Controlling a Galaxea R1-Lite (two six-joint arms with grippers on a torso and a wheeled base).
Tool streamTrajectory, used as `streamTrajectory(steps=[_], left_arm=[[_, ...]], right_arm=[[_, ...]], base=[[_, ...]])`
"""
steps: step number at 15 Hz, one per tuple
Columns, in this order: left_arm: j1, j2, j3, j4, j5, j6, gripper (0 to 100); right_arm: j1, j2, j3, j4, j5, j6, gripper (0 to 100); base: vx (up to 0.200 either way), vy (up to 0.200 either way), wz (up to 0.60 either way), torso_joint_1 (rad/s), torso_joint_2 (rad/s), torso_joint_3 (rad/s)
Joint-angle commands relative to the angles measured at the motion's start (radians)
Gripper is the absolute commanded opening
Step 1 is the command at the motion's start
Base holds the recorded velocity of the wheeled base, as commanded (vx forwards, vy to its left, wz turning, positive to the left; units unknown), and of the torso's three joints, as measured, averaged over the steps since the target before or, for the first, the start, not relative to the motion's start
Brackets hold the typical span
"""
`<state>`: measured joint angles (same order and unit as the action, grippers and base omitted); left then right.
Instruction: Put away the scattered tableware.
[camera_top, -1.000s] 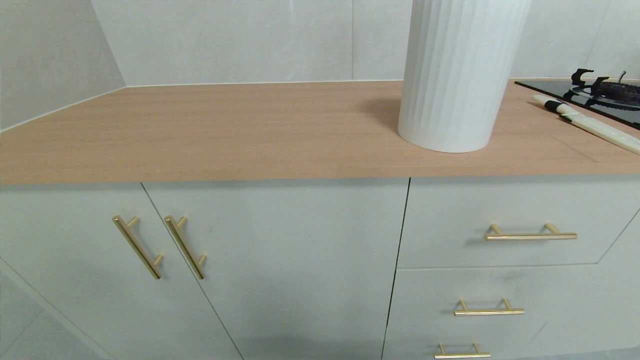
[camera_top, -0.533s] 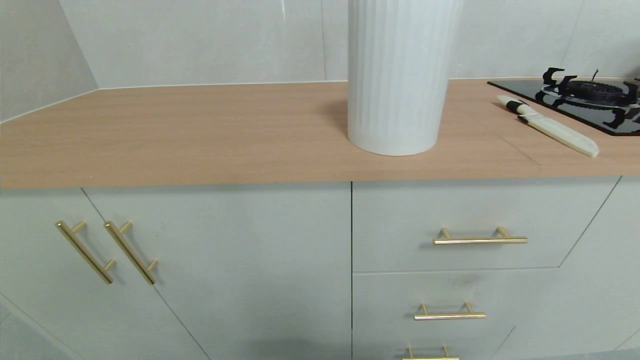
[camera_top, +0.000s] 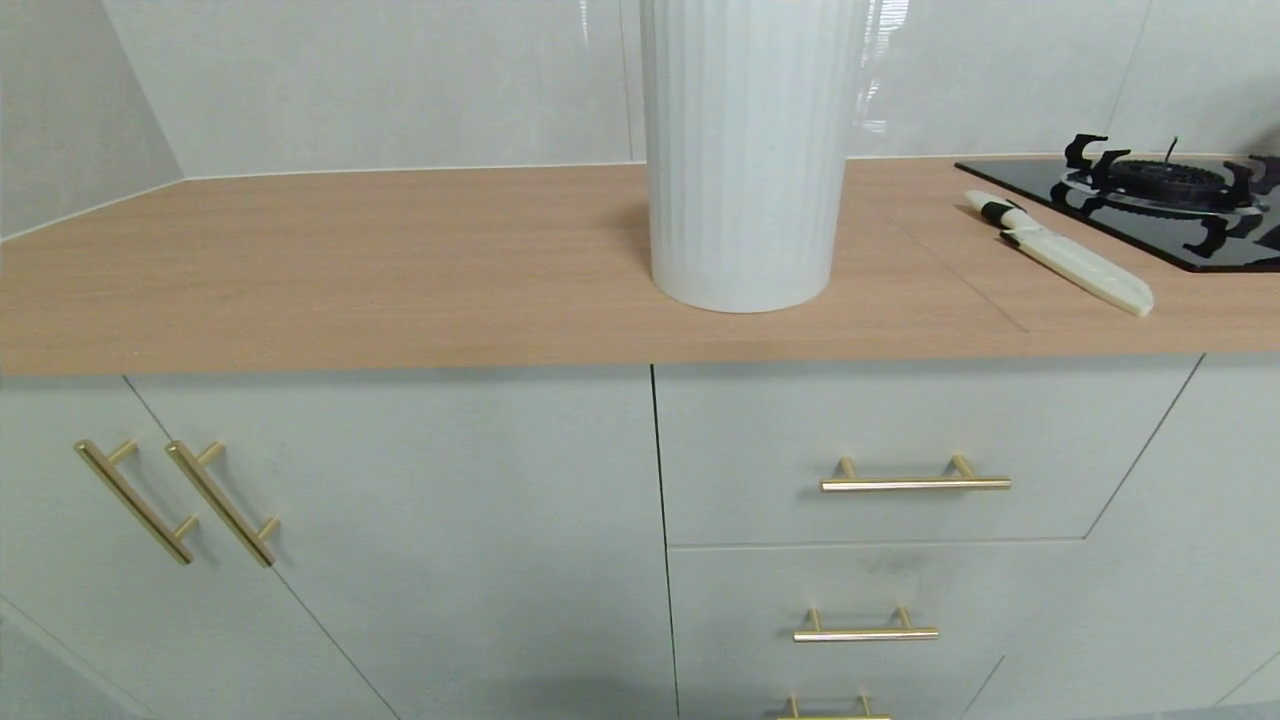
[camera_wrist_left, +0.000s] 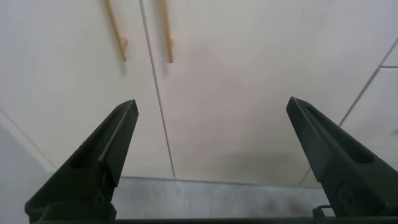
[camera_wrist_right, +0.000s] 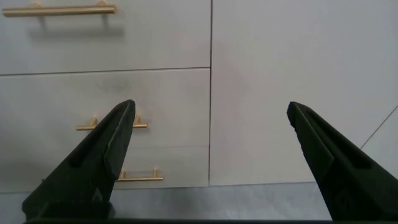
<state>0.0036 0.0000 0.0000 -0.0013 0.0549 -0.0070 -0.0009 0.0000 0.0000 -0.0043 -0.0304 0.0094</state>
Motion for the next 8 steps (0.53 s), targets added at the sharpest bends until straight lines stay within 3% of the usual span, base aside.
streamTrajectory(steps=[1,2,6,8], left_arm=[[-0.001,0.002,0.000,0.000,0.000,0.001,100],[-0.001,0.002,0.000,0.000,0.000,0.001,100],[-0.001,0.002,-0.002,0.000,0.000,-0.001,100],[-0.001,0.002,-0.002,0.000,0.002,-0.001,100]], right_arm=[[-0.001,0.002,0.000,0.000,0.000,0.000,100],[-0.001,0.002,0.000,0.000,0.000,0.000,100],[-0.001,0.002,0.000,0.000,0.000,0.000,100],[-0.001,0.002,0.000,0.000,0.000,-0.002,100]], base=[[0.000,0.000,0.00,0.000,0.00,0.000],[0.000,0.000,0.00,0.000,0.00,0.000],[0.200,0.000,0.00,0.005,0.00,0.005],[0.000,0.000,0.00,0.000,0.00,0.000]])
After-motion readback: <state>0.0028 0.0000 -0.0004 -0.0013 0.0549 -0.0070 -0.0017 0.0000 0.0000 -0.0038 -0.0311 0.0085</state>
